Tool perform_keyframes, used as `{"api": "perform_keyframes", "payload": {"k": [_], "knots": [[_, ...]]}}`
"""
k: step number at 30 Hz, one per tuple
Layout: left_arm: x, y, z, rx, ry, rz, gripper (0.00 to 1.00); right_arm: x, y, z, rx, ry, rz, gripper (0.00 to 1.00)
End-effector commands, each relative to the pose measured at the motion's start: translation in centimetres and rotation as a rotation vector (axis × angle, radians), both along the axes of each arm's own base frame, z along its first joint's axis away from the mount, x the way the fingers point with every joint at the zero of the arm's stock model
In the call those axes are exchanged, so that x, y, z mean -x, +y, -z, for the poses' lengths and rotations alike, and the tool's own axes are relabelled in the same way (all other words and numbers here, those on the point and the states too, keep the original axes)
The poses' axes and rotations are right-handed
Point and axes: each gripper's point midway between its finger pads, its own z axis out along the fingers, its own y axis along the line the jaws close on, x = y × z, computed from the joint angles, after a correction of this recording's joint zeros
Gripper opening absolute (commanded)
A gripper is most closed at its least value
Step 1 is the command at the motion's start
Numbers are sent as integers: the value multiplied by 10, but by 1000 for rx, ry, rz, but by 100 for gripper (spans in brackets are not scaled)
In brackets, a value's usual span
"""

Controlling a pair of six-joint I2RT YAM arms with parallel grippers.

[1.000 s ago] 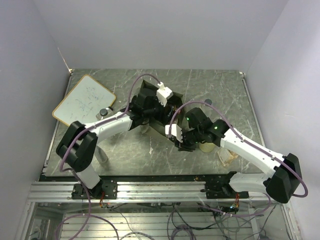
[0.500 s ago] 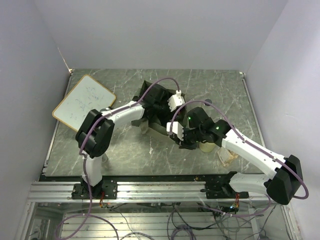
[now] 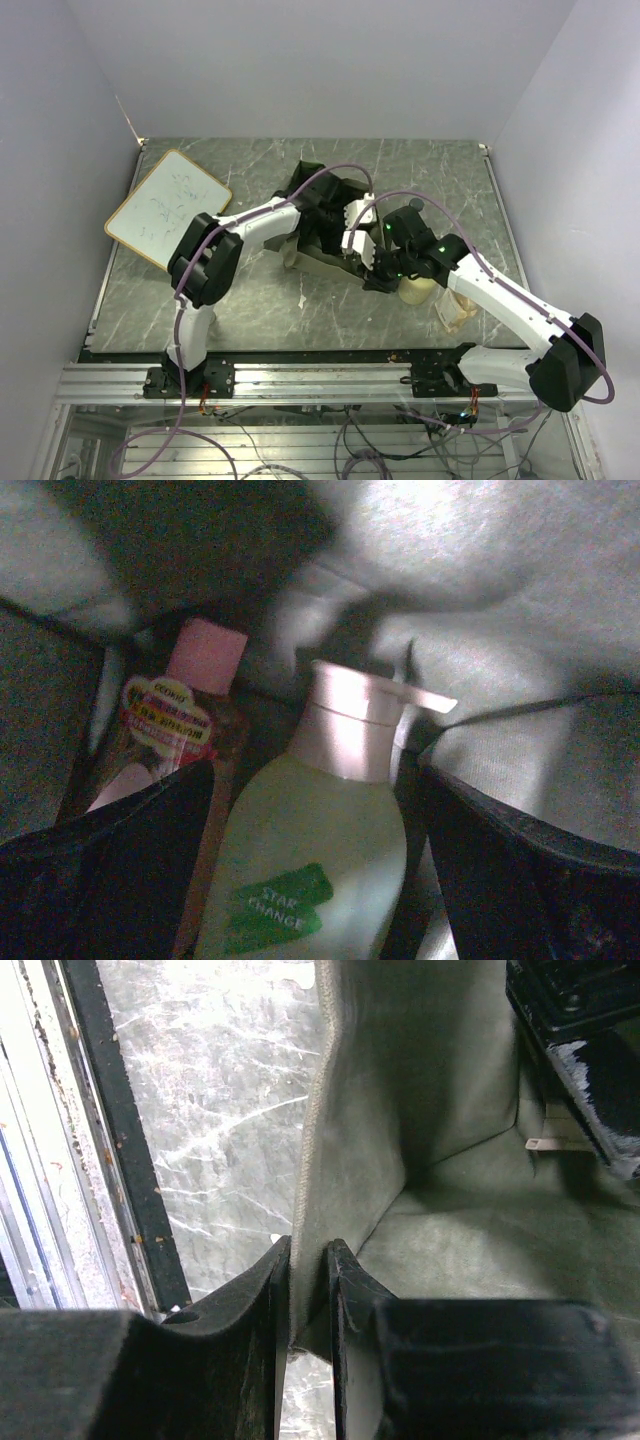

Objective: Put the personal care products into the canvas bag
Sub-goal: Adjust the care product in the canvas bag.

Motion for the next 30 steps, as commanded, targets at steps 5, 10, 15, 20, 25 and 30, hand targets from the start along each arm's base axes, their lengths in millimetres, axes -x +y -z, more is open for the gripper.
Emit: {"api": "perform_keyframes", "payload": {"k": [5,10,15,20,25,30], "knots": [[11,-28,36,21,44,133,95,4,-13,5,44,39,22,19],[15,-37,49,9,56,177,96,4,-14,5,47,28,18,20],[24,-34,71,-38,123,197,97,2,-14,4,47,24,19,20],[31,-25,97,-144,205,216,96,1,-14,3,53,22,18,20],[34,-17,113,-188,197,241,95,0,-15,4,67,20,17,20],[43,-8,125,-216,188,243,78,-2,-16,4,74,11,24,19]]}}
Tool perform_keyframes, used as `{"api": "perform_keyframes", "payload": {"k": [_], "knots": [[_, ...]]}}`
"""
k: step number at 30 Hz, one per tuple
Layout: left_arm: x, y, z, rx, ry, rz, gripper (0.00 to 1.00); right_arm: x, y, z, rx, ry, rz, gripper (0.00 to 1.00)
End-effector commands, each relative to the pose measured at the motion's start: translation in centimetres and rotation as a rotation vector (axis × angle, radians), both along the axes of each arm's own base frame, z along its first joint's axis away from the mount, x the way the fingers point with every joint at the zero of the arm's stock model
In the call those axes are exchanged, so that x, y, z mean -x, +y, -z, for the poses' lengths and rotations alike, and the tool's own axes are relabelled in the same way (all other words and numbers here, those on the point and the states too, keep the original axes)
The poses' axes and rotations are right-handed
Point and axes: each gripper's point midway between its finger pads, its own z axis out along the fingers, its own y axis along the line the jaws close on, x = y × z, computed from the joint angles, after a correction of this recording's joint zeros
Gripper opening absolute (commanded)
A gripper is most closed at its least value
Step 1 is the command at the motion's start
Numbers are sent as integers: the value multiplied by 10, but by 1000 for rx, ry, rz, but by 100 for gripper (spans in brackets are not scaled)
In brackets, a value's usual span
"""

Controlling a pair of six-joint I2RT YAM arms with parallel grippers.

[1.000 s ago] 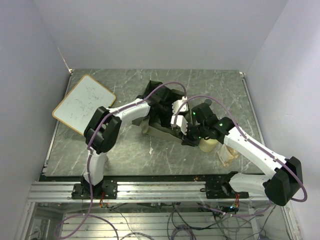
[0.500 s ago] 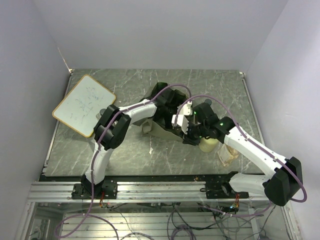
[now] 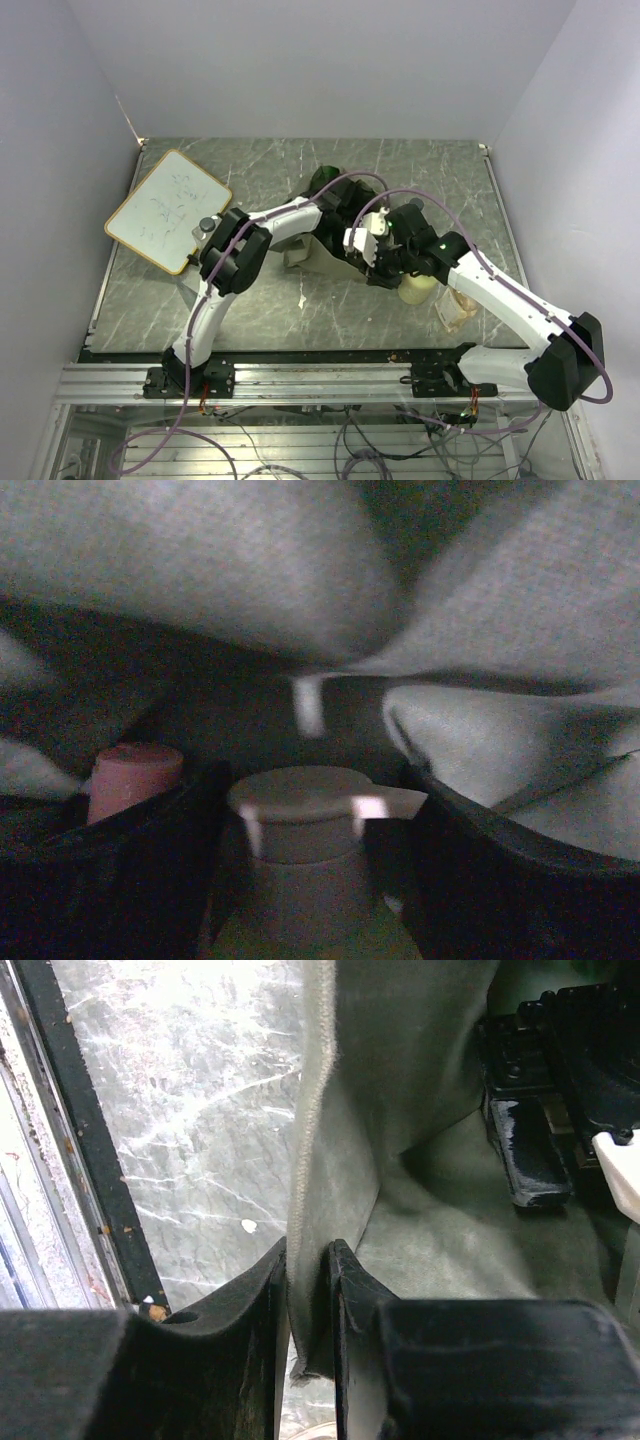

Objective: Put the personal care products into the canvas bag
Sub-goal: Adjust the care product in the canvas bag.

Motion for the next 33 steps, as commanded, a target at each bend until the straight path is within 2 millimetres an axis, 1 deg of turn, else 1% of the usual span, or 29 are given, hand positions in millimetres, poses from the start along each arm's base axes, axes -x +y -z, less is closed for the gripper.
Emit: {"api": "perform_keyframes", "payload": {"k": [1,3,4,7,10,11,14,15,17,23,28,29,33], "knots": [[42,36,69,-175,124,25,72,9,-7,4,39,42,3,19],[39,31,60,-136,111,0,58,8,-8,5,43,40,5,19],[36,27,51,-107,100,-18,52,7,-8,4,45,36,7,19],[26,13,16,12,54,-63,34,1,-9,2,43,28,31,18],[14,3,-22,122,-3,-96,21,0,-10,1,36,43,50,18],[12,3,-32,146,-3,-104,17,0,-11,0,35,45,50,18],[9,5,-54,189,9,-109,10,-2,-11,-1,31,38,58,18],[8,6,-64,202,3,-102,8,-2,-11,-2,29,34,59,18],[8,9,-75,220,-10,-88,7,-3,-11,-2,26,35,64,18],[14,18,-105,274,-15,-31,7,-5,-10,-5,11,29,85,17],[15,27,-117,287,-11,-17,7,-10,-13,-7,-1,31,120,17],[15,29,-119,290,-14,-15,7,-16,-10,-16,-20,13,128,17],[15,35,-126,295,-13,-9,7,-26,-5,-26,-51,6,151,17]]}}
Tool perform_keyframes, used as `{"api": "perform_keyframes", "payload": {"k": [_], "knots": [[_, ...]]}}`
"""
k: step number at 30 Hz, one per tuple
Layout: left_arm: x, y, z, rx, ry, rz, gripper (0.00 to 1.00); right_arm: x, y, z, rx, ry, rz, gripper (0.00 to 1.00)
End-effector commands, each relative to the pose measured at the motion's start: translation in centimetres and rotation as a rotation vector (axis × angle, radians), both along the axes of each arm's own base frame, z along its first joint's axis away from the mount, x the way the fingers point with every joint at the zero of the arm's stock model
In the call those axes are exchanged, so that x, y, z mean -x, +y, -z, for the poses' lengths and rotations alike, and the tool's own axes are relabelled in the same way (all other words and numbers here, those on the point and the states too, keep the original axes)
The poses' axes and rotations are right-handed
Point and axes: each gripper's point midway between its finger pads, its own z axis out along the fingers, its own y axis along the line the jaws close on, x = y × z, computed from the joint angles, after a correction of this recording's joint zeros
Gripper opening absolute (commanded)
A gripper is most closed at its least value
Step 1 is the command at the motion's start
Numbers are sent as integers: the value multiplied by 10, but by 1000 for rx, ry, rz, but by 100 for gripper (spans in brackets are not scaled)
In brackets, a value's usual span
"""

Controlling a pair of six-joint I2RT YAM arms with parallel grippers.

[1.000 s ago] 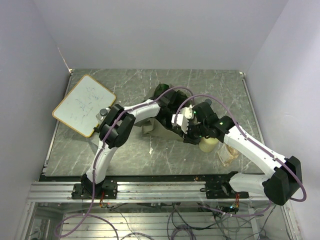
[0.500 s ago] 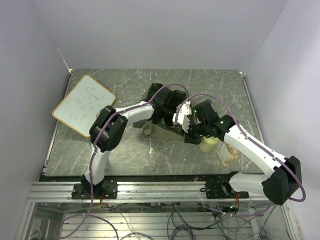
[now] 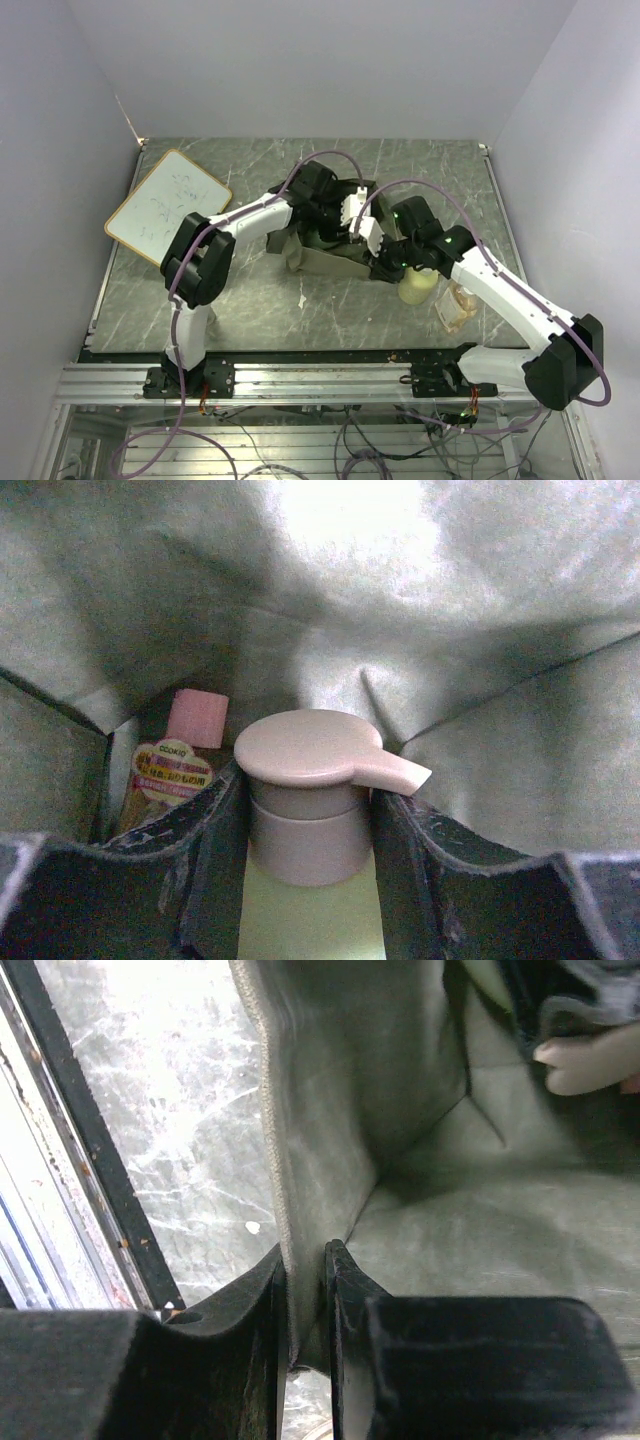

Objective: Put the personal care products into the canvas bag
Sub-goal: Adjust the care product in the canvas bag.

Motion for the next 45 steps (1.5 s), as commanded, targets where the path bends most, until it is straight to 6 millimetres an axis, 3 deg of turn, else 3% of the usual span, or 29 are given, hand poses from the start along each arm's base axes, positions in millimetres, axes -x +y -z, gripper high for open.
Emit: {"api": "perform_keyframes", "payload": {"k": [1,5,11,14,19,30,37,45], "knots": [[7,6,-46,81,-29,45,7,-20,3,-21,-36,-45,57,17],[5,12,-50,91,-35,41,7,-31,13,-37,-81,-59,80,22],[-2,18,-60,134,-31,4,7,-53,27,-71,-164,-120,137,42],[-4,20,-66,148,-39,-1,7,-63,30,-87,-195,-167,161,58],[-12,24,-81,193,-43,-36,7,-80,29,-115,-248,-248,251,69],[-31,36,-124,336,-36,-163,7,-116,31,-139,-307,-338,384,73],[-42,35,-159,458,-15,-225,7,-107,35,-157,-318,-374,299,74],[-49,38,-191,572,-39,-256,7,-104,32,-194,-374,-444,302,80]]}}
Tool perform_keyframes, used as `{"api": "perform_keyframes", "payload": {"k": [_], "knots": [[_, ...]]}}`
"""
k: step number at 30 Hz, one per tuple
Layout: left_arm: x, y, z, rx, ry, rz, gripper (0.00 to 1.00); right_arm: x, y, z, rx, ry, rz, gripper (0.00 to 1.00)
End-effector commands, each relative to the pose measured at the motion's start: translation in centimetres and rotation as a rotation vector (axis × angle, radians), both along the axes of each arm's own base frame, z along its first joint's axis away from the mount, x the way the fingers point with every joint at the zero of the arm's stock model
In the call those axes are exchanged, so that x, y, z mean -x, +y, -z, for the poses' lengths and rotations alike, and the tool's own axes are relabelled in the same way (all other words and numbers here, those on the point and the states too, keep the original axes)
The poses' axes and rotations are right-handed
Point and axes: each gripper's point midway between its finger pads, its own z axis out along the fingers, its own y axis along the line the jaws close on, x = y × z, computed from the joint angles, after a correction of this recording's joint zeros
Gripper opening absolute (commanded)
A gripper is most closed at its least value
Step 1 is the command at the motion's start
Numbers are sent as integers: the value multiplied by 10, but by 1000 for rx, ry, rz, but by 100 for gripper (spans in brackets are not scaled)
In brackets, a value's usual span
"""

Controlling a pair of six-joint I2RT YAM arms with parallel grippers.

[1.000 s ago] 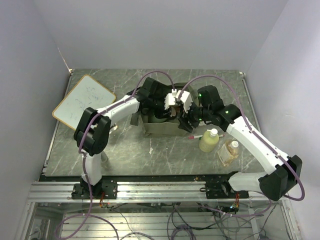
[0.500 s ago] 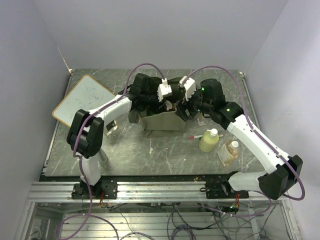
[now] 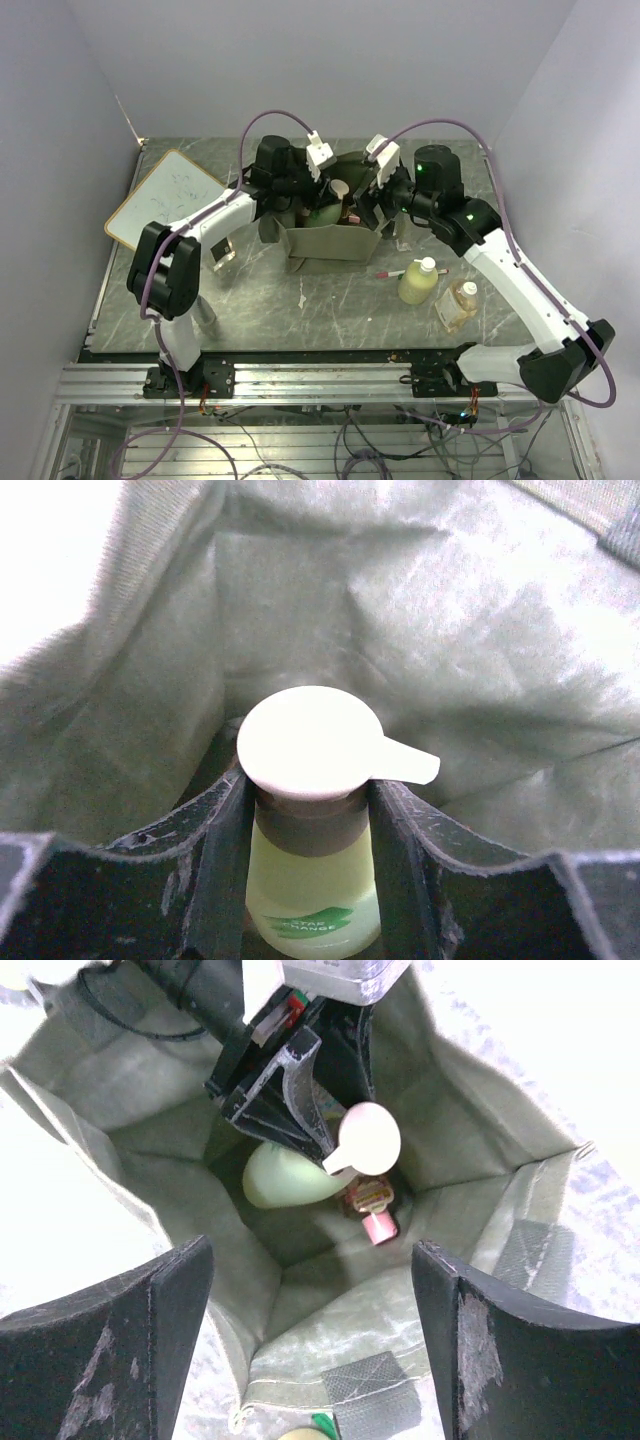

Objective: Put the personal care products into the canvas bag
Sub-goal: Adjust the care product in the canvas bag.

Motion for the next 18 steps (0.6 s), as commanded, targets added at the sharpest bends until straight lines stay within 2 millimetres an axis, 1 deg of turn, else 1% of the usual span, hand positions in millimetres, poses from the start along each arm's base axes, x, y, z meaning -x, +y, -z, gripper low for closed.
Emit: {"api": "perform_keyframes", "payload": {"k": [1,3,5,8,10,15,18], "knots": [[-3,-2,-96,197,-222,18,7,-4,-3,-38,-61,-92,30,80],[-2,-1,-97,211,-226,12,7,-13,-2,-35,-76,-79,70,80],[-1,-2,-97,224,-227,12,7,-23,1,-24,-70,-44,97,79],[1,-2,-96,234,-237,16,7,-35,11,-5,-55,18,101,79],[0,-1,-93,231,-245,13,7,-44,17,4,-58,53,109,78],[3,0,-81,250,-261,9,7,-64,28,26,-92,160,164,77],[7,3,-69,252,-280,13,7,-77,31,48,-84,241,213,76]]}}
